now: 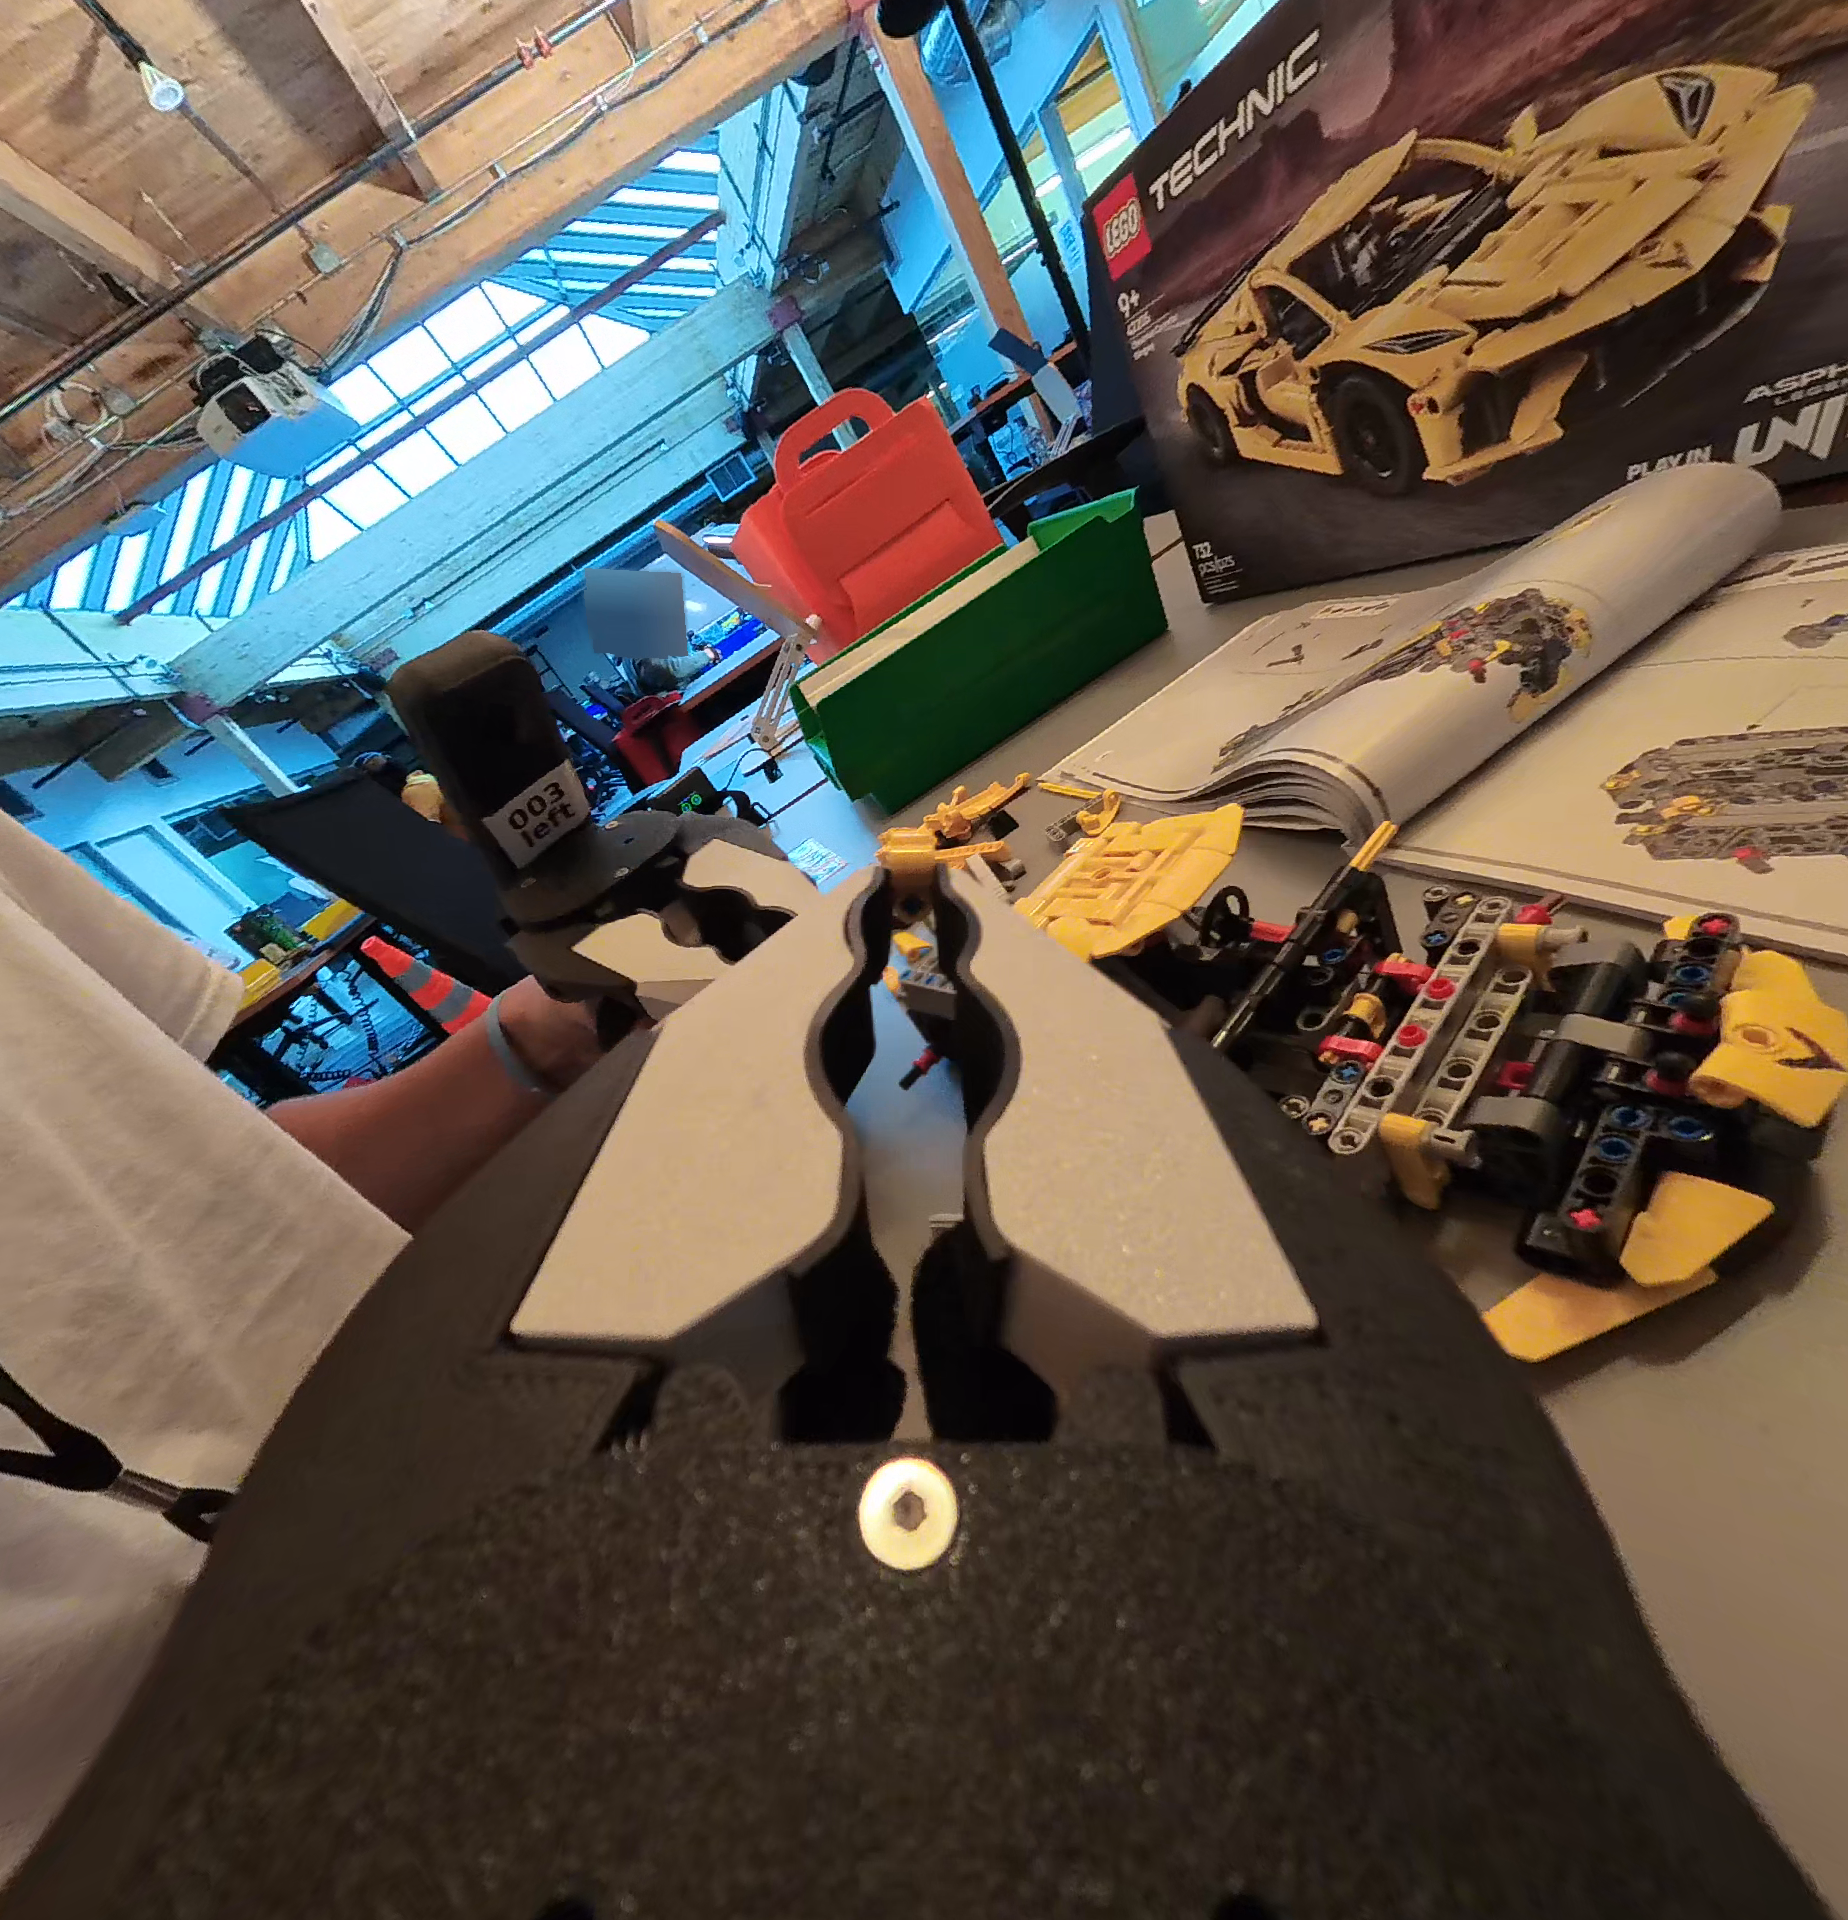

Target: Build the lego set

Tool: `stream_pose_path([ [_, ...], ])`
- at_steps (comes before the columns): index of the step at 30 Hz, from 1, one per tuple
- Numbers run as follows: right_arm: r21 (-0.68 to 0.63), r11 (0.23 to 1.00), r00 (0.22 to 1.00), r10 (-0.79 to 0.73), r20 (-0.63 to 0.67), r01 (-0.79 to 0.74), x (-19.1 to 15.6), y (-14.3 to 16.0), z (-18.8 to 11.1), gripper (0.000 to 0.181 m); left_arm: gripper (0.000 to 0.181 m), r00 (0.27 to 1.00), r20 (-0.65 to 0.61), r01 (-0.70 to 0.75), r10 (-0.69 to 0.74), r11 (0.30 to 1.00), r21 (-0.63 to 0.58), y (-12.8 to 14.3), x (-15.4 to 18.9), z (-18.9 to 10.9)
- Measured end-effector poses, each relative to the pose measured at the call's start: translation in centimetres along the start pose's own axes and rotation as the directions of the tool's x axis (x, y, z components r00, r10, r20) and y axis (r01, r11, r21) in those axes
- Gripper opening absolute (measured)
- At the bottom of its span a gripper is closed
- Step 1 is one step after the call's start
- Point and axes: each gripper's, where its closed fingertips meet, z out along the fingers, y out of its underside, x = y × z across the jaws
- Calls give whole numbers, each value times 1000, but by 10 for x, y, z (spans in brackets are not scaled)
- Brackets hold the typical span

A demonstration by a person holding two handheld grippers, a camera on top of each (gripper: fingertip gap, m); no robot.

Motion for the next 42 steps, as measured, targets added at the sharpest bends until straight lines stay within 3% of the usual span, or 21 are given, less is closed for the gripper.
stream_pose_path([
  [9, 26, 1000, 1000, 16, -20, -16, 8, -6, -3, 6, 16, 998, -41, 38, -45, 986, -164, 21, -2, 8],
  [16, 35, 999, 999, 15, -29, -14, 11, -8, -4, 6, 17, 997, -47, 41, -53, 975, -218, 29, -2, 15],
  [21, -1, 997, 993, -71, -90, 71, 14, -5, -4, 7, 23, 996, -22, 76, -89, 929, -363, 49, 0, 19],
  [28, -145, 966, 965, -233, -117, 216, 9, 20, 0, 7, 25, 992, -57, 78, -112, 902, -424, 62, 12, 35],
  [33, -157, 968, 972, -214, -95, 198, 5, 24, 1, 7, 25, 998, -39, 34, -56, 908, -418, 55, 11, 35],
  [36, -185, 976, 991, -126, -55, 114, 3, 32, 3, 7, 25, 998, -50, 4, -29, 897, -443, 60, 16, 35],
  [42, -123, 992, 999, -30, -14, 28, 1, 22, 0, 7, 19, 1000, -28, -2, -13, 890, -456, 67, 17, 37],
])
